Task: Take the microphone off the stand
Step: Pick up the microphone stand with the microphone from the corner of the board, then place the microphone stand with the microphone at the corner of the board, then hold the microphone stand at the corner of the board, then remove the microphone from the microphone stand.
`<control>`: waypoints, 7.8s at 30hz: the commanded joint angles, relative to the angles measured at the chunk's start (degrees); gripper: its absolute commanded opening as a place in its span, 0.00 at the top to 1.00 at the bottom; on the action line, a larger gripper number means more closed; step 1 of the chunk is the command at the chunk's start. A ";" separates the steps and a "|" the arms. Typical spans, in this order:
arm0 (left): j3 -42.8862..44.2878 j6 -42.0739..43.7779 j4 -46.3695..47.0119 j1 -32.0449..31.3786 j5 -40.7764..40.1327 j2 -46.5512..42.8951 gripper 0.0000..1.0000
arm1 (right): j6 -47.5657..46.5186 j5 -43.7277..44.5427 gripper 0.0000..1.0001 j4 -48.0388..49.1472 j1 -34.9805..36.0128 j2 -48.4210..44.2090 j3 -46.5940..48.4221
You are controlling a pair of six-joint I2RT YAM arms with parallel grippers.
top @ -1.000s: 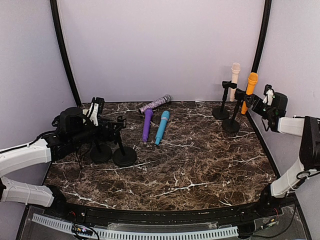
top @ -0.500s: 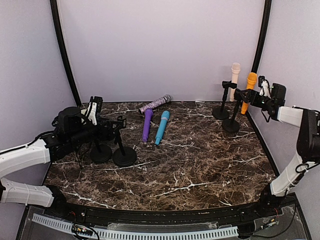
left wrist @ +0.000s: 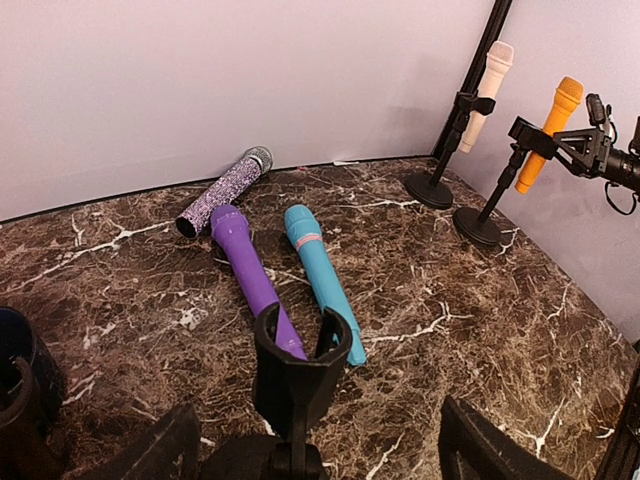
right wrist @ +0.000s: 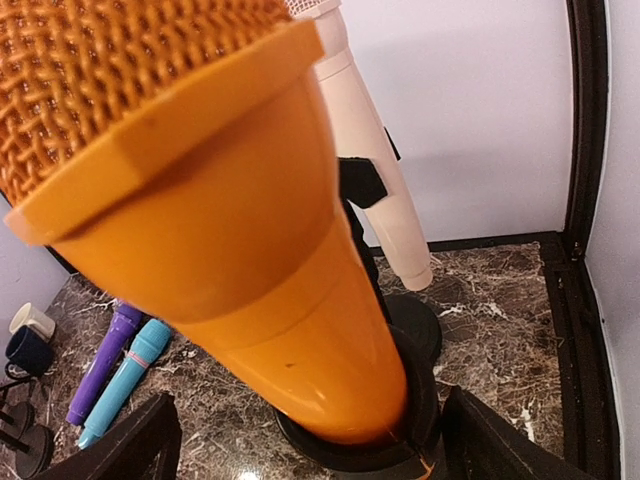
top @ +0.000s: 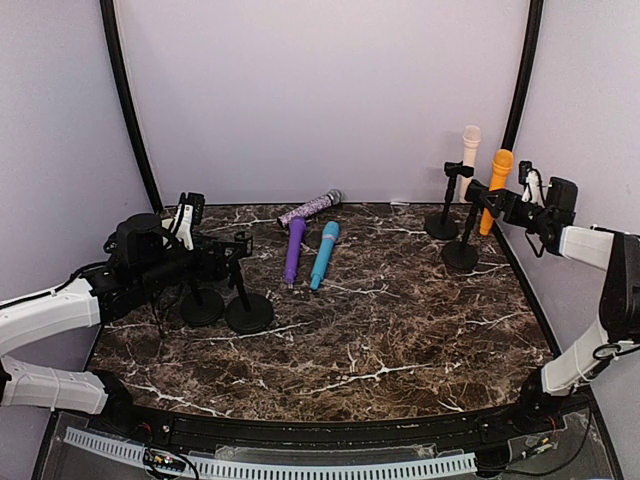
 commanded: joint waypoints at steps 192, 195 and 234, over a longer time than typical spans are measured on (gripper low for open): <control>19.71 0.42 -5.29 -43.97 -27.32 19.25 0.01 | 4.92 26.22 0.01 4.73 69.82 -27.97 -15.73; 19.83 0.48 -4.55 -44.02 -27.33 19.65 0.01 | 5.46 27.48 0.01 4.56 70.04 -27.52 -15.18; 22.19 -1.41 -8.65 -47.68 -30.07 23.55 0.75 | 4.68 37.50 0.04 3.19 74.46 -21.31 -10.33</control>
